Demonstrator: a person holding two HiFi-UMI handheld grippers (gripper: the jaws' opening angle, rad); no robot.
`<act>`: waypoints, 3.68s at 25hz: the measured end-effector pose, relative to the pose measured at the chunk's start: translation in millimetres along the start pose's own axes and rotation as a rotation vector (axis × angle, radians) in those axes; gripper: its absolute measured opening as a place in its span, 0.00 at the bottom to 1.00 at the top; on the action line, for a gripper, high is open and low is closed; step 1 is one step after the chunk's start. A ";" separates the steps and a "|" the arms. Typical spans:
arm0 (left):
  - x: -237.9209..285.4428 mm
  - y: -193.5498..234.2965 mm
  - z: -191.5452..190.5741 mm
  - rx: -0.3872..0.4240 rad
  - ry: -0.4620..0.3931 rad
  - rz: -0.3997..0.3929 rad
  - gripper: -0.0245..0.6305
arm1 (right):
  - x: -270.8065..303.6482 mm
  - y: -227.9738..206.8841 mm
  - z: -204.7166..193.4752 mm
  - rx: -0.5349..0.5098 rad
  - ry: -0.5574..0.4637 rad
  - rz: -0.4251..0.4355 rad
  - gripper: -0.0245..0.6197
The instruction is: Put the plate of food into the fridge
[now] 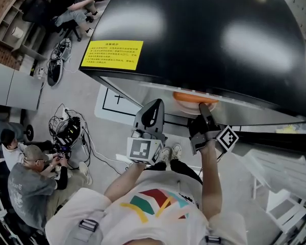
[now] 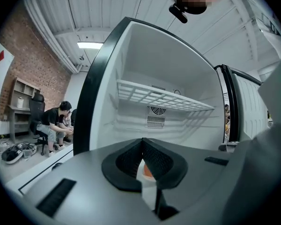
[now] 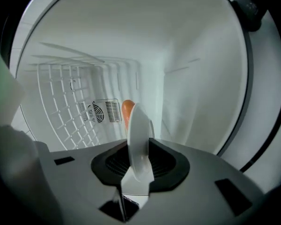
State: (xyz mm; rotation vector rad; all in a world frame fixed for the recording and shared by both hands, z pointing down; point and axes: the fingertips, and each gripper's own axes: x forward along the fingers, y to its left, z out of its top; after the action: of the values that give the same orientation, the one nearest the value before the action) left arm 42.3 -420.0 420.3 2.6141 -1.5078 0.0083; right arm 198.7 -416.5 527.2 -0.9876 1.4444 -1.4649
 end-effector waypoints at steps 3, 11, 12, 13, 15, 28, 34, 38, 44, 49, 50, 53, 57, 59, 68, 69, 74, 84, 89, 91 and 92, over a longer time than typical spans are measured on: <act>2.3 2.0 -1.2 -0.002 0.003 0.003 0.04 | 3.8 -5.2 -2.4 0.011 0.005 -0.019 0.18; 15.6 1.4 -4.5 -0.004 0.016 -0.012 0.04 | 7.6 -22.5 4.6 0.045 -0.008 -0.109 0.18; 16.1 1.6 -4.1 -0.004 0.016 -0.009 0.04 | 7.1 -23.4 5.5 0.056 -0.014 -0.107 0.18; 16.2 1.8 -4.3 -0.003 0.016 -0.008 0.04 | 6.6 -24.2 6.2 0.071 -0.020 -0.106 0.18; 16.8 2.9 -6.5 -0.002 0.019 -0.007 0.04 | 6.3 -27.3 7.0 0.108 -0.033 -0.120 0.18; 23.8 -8.5 7.5 -0.031 0.003 -0.036 0.04 | 10.2 -22.4 -8.4 0.280 0.029 -0.138 0.52; 27.4 -14.1 34.2 -0.055 -0.033 -0.043 0.04 | 6.7 -21.2 -23.3 0.351 0.065 -0.185 0.65; 18.5 -11.0 10.4 -0.027 -0.017 -0.044 0.04 | 2.3 -16.5 -30.7 0.438 0.090 -0.162 0.67; 11.9 -12.8 -5.6 -0.016 -0.010 -0.055 0.04 | 5.0 2.4 -47.9 0.540 0.156 -0.083 0.67; 6.3 -14.2 -18.7 -0.040 0.004 -0.056 0.04 | 0.0 -1.8 -53.0 0.497 0.162 -0.109 0.67; 4.3 -13.6 -23.7 -0.047 0.011 -0.053 0.04 | -2.0 -2.9 -52.6 0.490 0.160 -0.115 0.67; 1.8 -13.3 -24.4 -0.054 0.015 -0.043 0.04 | -7.7 -1.5 -52.4 0.488 0.158 -0.116 0.67; 4.6 -19.4 -3.1 -0.037 -0.008 -0.044 0.04 | -11.8 1.8 -53.3 0.495 0.153 -0.122 0.67; 4.0 -24.2 -2.3 -0.030 -0.006 -0.056 0.04 | -14.3 1.5 -55.4 0.498 0.155 -0.129 0.67; -6.0 -22.2 -24.6 -0.032 0.051 -0.030 0.04 | -20.1 -7.5 -52.0 0.457 0.141 -0.173 0.67; -5.5 -20.9 -24.5 -0.032 0.049 -0.027 0.04 | -19.3 -6.7 -51.3 0.456 0.141 -0.174 0.67; -2.2 -18.6 -22.4 -0.028 0.040 -0.025 0.04 | -10.9 -15.2 -39.0 0.436 0.124 -0.195 0.67; -1.7 -18.6 -19.3 -0.036 0.036 -0.026 0.04 | -10.0 -8.0 -23.4 0.227 0.077 -0.240 0.67; -5.0 -14.7 -33.8 -0.056 0.043 -0.027 0.04 | -20.0 1.2 -20.8 0.136 -0.003 -0.230 0.67; -3.9 -16.6 -21.5 -0.044 0.023 -0.033 0.04 | -24.0 6.8 -21.5 0.126 -0.015 -0.216 0.67; -3.4 -17.7 -13.5 -0.035 0.011 -0.036 0.04 | -25.7 10.7 -21.5 0.119 -0.019 -0.209 0.67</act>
State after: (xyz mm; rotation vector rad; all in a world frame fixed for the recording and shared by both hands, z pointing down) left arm 56.7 -406.9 431.5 2.6083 -1.4439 -0.0067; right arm 187.8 -384.8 516.4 -1.1011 1.2536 -1.6669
